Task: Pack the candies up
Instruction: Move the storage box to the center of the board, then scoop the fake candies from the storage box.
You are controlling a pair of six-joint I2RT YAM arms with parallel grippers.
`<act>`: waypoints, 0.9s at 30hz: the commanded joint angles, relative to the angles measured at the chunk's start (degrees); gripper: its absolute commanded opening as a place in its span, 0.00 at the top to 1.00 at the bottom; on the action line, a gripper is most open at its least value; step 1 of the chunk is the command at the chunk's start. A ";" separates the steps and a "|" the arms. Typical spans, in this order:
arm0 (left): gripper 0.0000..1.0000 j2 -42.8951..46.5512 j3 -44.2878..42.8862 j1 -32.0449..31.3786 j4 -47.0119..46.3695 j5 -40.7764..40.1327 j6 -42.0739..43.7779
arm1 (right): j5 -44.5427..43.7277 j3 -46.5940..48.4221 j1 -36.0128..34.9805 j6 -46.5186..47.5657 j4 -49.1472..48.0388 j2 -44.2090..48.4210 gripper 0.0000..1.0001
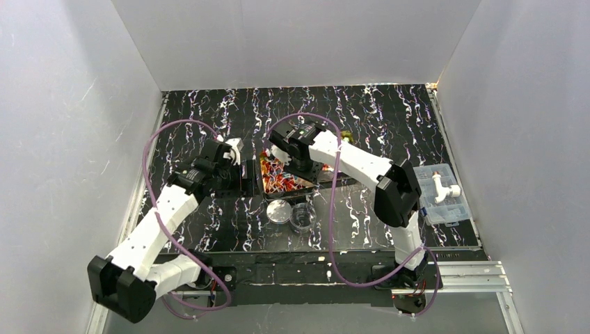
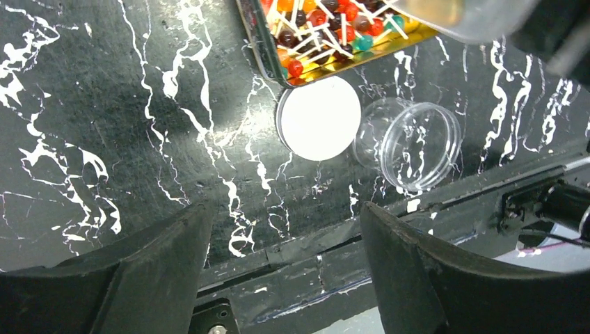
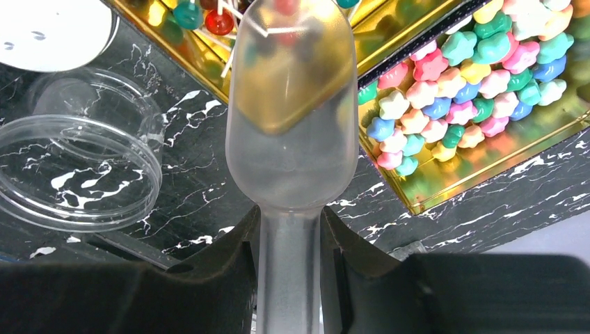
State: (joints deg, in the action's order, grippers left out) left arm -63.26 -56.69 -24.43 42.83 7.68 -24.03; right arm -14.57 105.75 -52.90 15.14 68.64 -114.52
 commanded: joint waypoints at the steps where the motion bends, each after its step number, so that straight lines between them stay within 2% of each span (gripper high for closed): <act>1: 0.23 5.56 2.11 0.12 1.30 4.00 5.01 | -1.47 5.04 -0.50 -1.13 2.75 -2.49 0.99; 5: 0.17 9.54 4.37 0.17 1.06 4.55 6.94 | -1.69 8.05 -0.70 -1.88 3.24 -5.98 0.99; 17: 0.09 17.51 9.71 0.17 -1.84 3.76 7.77 | -0.34 18.80 -0.80 -4.49 1.39 -16.79 0.99; 27: 0.04 19.73 10.72 0.12 -2.74 3.52 7.65 | -0.53 16.55 -0.54 -6.12 -10.28 -18.54 0.99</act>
State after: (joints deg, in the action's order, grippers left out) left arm -43.66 -46.81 -24.45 40.27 10.72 -17.08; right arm -15.70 122.89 -53.36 10.31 66.15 -133.03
